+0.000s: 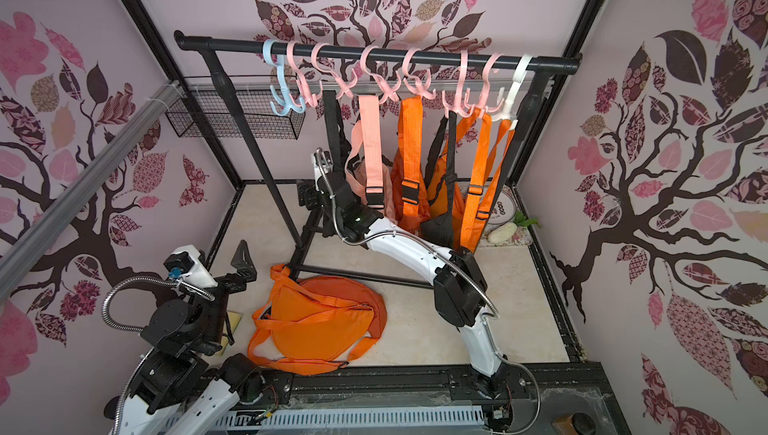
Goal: Hang the bag on a hook
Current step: Adjust the bag at the hook.
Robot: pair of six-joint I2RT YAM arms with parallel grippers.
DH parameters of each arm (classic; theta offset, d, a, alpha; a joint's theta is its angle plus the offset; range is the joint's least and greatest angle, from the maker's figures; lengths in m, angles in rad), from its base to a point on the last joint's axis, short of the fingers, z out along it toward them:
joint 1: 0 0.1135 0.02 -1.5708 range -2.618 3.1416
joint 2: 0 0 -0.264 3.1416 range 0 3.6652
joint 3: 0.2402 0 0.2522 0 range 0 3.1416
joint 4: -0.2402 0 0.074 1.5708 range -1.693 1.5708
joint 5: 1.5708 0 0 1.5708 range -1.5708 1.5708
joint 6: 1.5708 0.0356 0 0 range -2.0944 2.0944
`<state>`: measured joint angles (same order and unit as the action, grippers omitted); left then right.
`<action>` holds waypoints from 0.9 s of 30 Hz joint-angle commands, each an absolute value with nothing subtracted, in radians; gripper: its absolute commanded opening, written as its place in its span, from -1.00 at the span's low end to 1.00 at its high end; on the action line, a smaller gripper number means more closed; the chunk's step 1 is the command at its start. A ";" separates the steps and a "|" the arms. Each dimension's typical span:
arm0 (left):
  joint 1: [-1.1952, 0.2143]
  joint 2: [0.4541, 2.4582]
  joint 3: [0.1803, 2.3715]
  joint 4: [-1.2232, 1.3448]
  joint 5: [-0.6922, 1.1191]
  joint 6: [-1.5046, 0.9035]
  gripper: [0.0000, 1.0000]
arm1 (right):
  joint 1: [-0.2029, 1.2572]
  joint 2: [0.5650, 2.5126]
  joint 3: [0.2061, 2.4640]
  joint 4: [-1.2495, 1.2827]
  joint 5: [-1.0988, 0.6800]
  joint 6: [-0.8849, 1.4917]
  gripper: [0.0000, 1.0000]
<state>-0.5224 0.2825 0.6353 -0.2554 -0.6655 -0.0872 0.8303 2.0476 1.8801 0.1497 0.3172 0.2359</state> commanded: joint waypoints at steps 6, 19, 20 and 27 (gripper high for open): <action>-0.534 0.257 0.604 -0.222 -0.653 -0.091 0.96 | 0.755 1.919 1.734 0.199 0.549 0.289 0.66; -0.556 0.254 0.599 -0.215 -0.642 -0.085 0.96 | 0.758 1.674 1.520 0.236 0.478 0.356 0.76; -0.558 0.253 0.598 -0.214 -0.641 -0.084 0.96 | 0.760 1.648 1.498 0.239 0.432 0.358 0.76; -0.568 0.262 0.597 -0.210 -0.629 -0.082 0.96 | 0.791 1.433 1.288 0.271 0.079 0.362 0.77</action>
